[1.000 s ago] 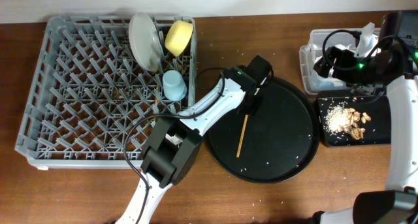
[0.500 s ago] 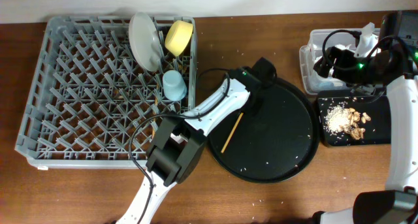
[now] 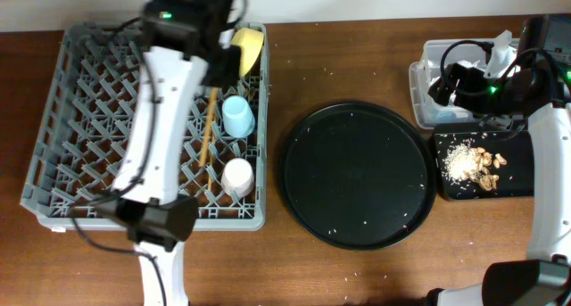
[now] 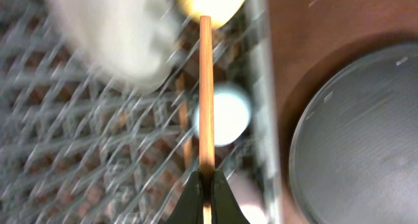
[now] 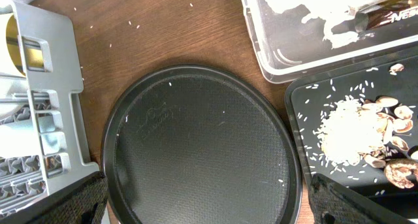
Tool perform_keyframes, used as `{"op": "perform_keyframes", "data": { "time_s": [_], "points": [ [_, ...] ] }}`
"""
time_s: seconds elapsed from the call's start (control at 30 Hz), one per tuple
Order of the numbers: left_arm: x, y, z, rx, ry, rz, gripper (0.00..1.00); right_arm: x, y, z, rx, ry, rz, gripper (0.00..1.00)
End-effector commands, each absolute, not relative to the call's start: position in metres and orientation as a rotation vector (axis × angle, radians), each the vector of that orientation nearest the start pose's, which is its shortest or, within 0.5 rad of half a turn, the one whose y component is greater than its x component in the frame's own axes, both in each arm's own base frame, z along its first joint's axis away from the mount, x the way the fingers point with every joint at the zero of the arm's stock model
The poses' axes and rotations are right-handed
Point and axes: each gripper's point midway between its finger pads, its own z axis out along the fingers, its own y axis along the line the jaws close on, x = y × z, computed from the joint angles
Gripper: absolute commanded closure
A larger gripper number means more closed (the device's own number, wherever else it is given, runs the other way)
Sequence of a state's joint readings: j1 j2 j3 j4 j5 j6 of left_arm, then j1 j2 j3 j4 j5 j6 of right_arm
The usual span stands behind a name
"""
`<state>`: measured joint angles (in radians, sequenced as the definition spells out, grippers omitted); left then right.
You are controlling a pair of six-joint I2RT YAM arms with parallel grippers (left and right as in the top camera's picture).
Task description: Sort waste into correct bins and load items into the dishwasher rack
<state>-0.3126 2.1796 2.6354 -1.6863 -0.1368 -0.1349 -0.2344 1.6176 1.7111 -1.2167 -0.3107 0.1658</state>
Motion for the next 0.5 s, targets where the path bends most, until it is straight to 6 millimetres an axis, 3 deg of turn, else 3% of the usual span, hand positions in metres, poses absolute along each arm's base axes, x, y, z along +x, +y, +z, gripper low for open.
{"op": "perform_keyframes", "data": {
  "time_s": [0.0,0.13,0.27,0.37,0.43,0.47],
  "points": [
    [0.408,-0.068,0.242,0.056,2.899,0.152,1.00,0.375,-0.038,0.250,0.445,2.611,0.382,0.02],
    [0.404,-0.062,0.165,0.047,3.041,0.213,1.00,0.375,-0.038,0.250,0.445,2.611,0.382,0.02],
    [0.415,-0.052,0.117,-0.054,3.017,0.284,1.00,0.375,-0.038,0.250,0.445,2.611,0.382,0.02],
    [0.418,-0.047,0.087,-0.061,2.999,0.319,1.00,0.375,-0.038,0.250,0.445,2.611,0.382,0.02],
    [0.421,-0.032,0.084,-0.070,2.963,0.438,0.99,0.375,-0.038,0.250,0.445,2.611,0.382,0.02],
    [0.423,-0.032,0.085,-0.072,2.955,0.441,0.94,0.375,-0.038,0.250,0.445,2.611,0.382,0.02]
  ]
}}
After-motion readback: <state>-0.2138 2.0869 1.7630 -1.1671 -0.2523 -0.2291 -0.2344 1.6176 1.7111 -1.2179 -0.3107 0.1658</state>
